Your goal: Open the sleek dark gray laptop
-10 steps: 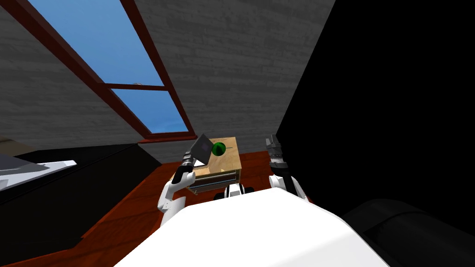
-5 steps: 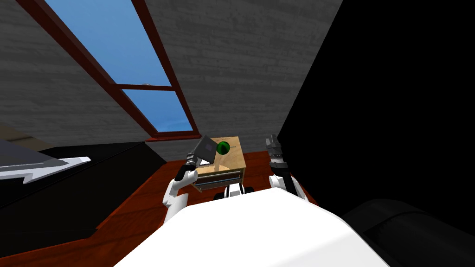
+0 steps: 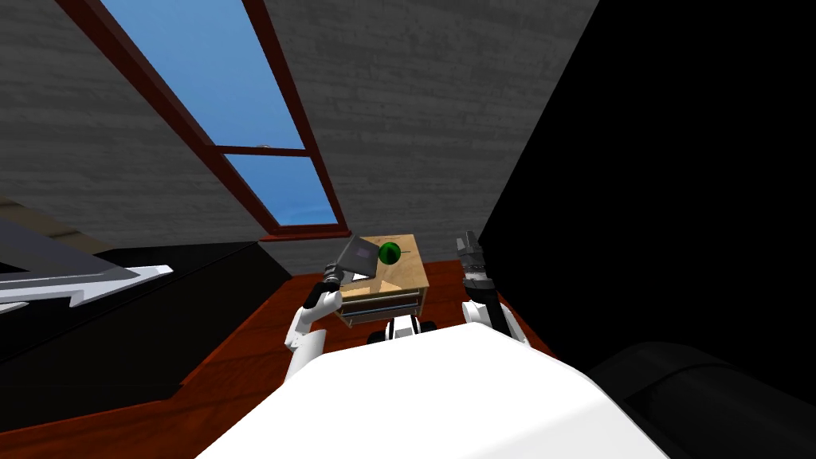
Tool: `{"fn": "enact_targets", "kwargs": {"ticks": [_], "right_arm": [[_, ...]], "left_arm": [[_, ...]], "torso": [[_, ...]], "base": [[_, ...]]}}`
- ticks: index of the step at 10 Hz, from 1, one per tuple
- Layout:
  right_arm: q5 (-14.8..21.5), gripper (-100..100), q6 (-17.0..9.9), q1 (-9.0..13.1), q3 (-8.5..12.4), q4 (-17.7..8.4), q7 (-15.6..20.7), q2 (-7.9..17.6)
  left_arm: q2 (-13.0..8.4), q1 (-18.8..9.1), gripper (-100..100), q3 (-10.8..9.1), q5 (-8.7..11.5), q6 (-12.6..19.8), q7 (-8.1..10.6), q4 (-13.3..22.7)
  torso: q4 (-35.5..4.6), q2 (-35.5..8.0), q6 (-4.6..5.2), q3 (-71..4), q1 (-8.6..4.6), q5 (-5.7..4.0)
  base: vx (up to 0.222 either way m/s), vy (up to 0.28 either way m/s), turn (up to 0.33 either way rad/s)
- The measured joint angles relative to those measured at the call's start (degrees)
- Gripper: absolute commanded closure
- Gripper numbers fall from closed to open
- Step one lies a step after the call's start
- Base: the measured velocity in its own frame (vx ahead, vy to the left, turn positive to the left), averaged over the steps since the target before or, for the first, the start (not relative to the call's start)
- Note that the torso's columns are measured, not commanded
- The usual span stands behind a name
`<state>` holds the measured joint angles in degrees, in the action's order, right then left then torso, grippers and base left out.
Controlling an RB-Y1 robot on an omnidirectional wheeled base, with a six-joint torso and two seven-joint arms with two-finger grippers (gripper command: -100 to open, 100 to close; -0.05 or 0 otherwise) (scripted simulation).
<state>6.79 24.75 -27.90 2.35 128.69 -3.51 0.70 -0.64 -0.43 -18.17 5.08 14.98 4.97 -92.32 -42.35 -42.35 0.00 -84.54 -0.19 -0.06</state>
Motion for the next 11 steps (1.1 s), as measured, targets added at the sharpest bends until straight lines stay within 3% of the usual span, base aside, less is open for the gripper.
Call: {"fn": "enact_targets", "kwargs": {"ticks": [3, 4, 6, 11], "right_arm": [[0.00, 0, 0.00, 0.00, 0.01, 0.00, 0.00, 0.01], [0.00, 0, 0.00, 0.00, 0.01, 0.00, 0.00, 0.01], [0.00, 0, 0.00, 0.00, -0.01, 0.00, 0.00, -0.01], [0.00, 0, 0.00, 0.00, -0.01, 0.00, 0.00, -0.01]], "left_arm": [[1.18, -1.83, 100, 0.54, 1.90, -1.22, 1.90, 4.00], [1.06, -2.24, -100, 1.06, 3.26, -2.39, 2.91, 5.86], [1.10, -2.47, -100, 0.67, 3.16, -0.44, 3.01, 3.96], [0.64, -2.84, -100, -0.33, 3.15, 5.57, 3.09, -1.39]], "torso": [[0.04, 0.07, -0.03, -0.04, 0.33, 0.09], [0.12, 0.07, -0.09, -0.04, 0.39, 0.15], [0.08, 0.09, -0.01, -0.05, -0.12, -0.02], [-0.01, -0.05, 0.00, 0.03, 0.19, 0.04]], "base": [[-0.006, 0.111, 0.015], [-0.015, 0.045, -0.009], [-0.001, -0.027, 0.002], [-0.002, -0.023, -0.004]]}}
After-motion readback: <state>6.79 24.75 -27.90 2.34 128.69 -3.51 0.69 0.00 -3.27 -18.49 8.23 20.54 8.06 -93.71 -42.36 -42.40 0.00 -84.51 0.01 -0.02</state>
